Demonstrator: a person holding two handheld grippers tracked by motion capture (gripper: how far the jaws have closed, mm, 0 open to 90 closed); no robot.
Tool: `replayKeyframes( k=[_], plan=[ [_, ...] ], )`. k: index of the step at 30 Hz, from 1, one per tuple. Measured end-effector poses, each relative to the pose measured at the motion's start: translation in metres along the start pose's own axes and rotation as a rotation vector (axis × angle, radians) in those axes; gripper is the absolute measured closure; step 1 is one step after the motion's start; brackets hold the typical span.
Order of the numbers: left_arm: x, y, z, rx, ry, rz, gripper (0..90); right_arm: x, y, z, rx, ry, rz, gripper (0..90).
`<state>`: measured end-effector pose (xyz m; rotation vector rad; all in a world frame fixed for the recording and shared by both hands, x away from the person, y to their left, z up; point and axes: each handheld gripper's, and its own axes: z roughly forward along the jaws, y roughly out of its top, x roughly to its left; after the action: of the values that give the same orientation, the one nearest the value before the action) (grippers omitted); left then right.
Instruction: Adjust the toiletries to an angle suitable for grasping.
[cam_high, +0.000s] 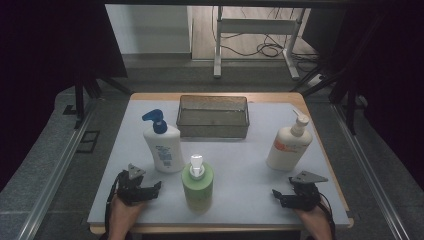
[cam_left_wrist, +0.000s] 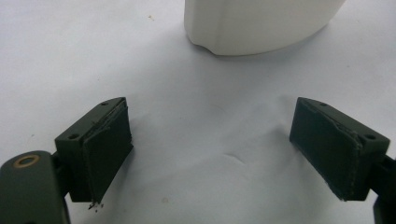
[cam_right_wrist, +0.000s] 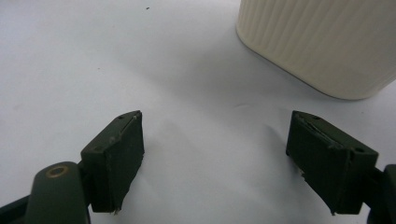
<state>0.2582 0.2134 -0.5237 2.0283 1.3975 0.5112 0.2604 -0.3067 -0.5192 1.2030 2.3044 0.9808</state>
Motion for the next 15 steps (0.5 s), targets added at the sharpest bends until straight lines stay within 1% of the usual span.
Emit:
replayKeyframes(
  k=[15],
  plan=[
    [0.0, -0.0002, 0.0, -0.001, 0.0, -0.001, 12.3, 0.0002, 0.0001, -0.0001, 0.001, -0.004, -0.001, 19.2]
  ],
)
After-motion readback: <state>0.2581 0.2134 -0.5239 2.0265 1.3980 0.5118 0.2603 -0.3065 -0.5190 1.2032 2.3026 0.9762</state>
